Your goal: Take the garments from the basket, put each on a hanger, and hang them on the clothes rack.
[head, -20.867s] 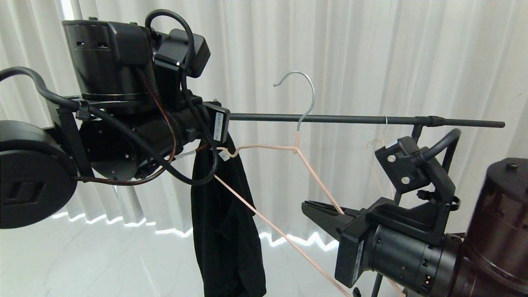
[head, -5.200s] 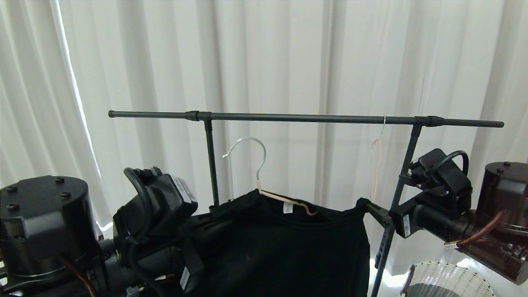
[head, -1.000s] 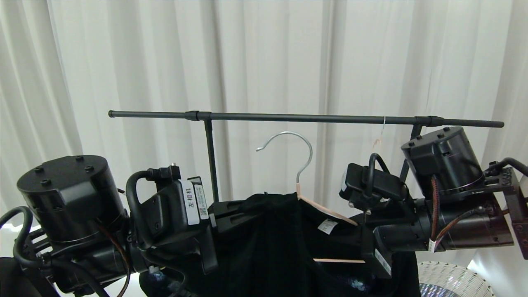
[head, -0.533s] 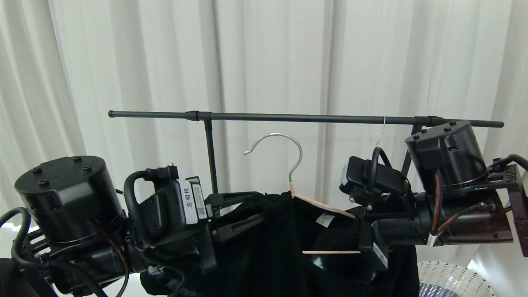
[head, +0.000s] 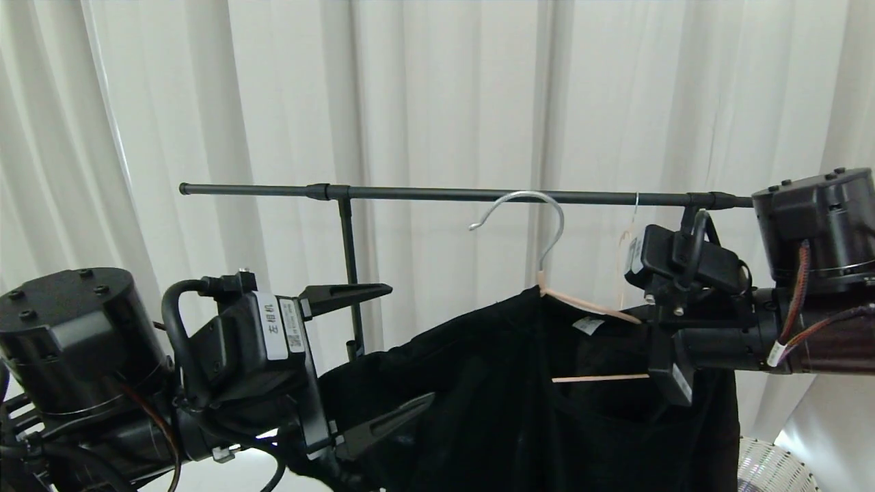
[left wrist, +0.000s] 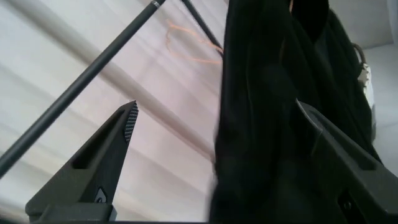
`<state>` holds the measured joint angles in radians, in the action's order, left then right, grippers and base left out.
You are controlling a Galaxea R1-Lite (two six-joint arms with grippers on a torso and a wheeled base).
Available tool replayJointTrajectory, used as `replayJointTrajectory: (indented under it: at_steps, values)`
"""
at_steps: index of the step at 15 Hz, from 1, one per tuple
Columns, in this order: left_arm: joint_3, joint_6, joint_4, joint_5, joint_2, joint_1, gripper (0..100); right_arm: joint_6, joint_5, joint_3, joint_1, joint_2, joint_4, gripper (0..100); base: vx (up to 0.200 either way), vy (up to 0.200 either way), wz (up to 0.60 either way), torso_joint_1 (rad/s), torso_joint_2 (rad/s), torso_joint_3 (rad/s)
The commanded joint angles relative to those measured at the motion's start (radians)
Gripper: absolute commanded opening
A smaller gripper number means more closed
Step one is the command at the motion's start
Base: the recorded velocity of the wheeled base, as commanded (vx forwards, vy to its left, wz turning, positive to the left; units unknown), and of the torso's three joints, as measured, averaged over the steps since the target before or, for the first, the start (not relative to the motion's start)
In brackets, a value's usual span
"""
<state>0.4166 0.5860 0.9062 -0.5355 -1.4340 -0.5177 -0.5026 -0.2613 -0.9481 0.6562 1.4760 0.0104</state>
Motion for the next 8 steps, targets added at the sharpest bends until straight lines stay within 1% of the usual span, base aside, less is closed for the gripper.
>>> replayJointTrajectory:
  at_steps: [1,2,3,5,6,7,8]
  values:
    - [-0.005,-0.037,0.000,0.000,0.047,0.025,100,-0.007,-0.001,0.029,-0.063,-0.045,0.000,0,0.000,0.000,0.00,0.000,0.00,0.000]
    - [-0.012,-0.069,-0.001,0.005,0.064,0.044,100,-0.007,-0.001,0.040,-0.075,-0.057,0.000,0,0.000,0.000,0.00,0.000,0.00,0.000]
    - [-0.027,-0.086,-0.001,0.008,0.078,0.079,100,-0.007,-0.001,0.048,-0.082,-0.065,0.000,0,0.000,0.000,0.00,0.000,0.00,0.000]
    - [-0.059,-0.089,0.000,0.006,0.084,0.146,100,-0.007,0.000,0.049,-0.086,-0.074,0.000,0,0.000,0.000,0.00,0.000,0.00,0.000]
    - [-0.082,-0.100,0.000,0.006,0.087,0.203,100,-0.007,0.000,0.052,-0.086,-0.079,0.006,0,0.000,0.000,0.00,0.000,0.00,0.000]
    - [-0.098,-0.126,-0.001,0.008,0.086,0.232,100,-0.007,-0.001,0.054,-0.084,-0.088,0.006,0,0.000,0.000,0.00,0.000,0.00,0.000]
    - [-0.108,-0.138,-0.001,0.008,0.084,0.243,100,-0.007,-0.001,0.054,-0.084,-0.092,0.006,0,0.000,0.000,0.00,0.000,0.00,0.000]
